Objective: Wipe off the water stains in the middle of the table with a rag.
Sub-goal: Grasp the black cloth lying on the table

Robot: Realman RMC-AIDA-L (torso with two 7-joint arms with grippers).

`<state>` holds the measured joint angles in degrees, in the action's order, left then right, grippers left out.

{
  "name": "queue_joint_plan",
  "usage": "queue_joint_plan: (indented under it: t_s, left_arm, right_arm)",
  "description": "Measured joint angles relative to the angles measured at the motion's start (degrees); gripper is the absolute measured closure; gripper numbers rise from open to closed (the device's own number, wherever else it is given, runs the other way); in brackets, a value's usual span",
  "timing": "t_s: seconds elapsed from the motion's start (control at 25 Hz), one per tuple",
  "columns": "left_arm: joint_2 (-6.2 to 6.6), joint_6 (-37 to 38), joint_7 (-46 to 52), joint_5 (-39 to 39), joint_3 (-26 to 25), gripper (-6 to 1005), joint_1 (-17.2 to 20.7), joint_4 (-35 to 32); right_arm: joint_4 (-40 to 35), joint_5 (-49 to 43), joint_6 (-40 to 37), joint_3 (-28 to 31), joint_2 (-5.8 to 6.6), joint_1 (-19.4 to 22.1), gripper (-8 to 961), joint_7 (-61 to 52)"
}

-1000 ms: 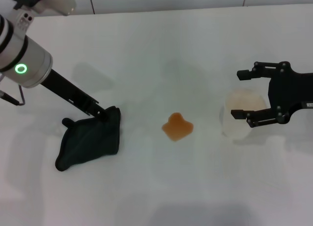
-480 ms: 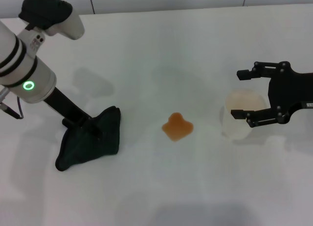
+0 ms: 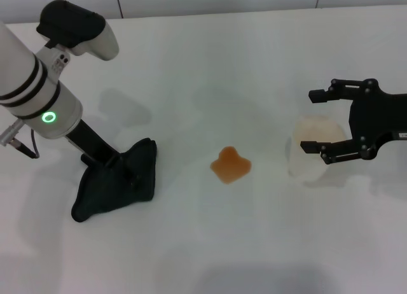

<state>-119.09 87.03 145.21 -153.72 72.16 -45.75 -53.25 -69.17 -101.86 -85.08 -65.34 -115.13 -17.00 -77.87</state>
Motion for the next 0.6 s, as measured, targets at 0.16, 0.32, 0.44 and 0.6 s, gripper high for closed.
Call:
queue_joint_plan:
  t_s: [0.16, 0.32, 0.44, 0.6]
  left_arm:
    - [0.00, -0.46, 0.03, -0.52, 0.60, 171, -0.29, 0.19]
    - [0.12, -0.33, 0.00, -0.65, 1.11, 172, -1.78, 2.36]
    - [0.18, -0.10, 0.07, -0.84, 1.08, 243, -3.39, 4.40]
    - [0.20, -0.03, 0.27, -1.33, 1.17, 386, -4.14, 5.02]
  right_arm:
    - [0.00, 0.00, 0.40, 0.04, 0.00, -0.02, 97, 0.00]
    - [0.02, 0.00, 0.76, 0.04, 0.00, -0.05, 96, 0.00]
    - [0.04, 0.00, 1.09, -0.01, 0.00, -0.05, 96, 0.00]
    - [0.08, 0.00, 1.15, -0.04, 0.00, -0.05, 96, 0.00]
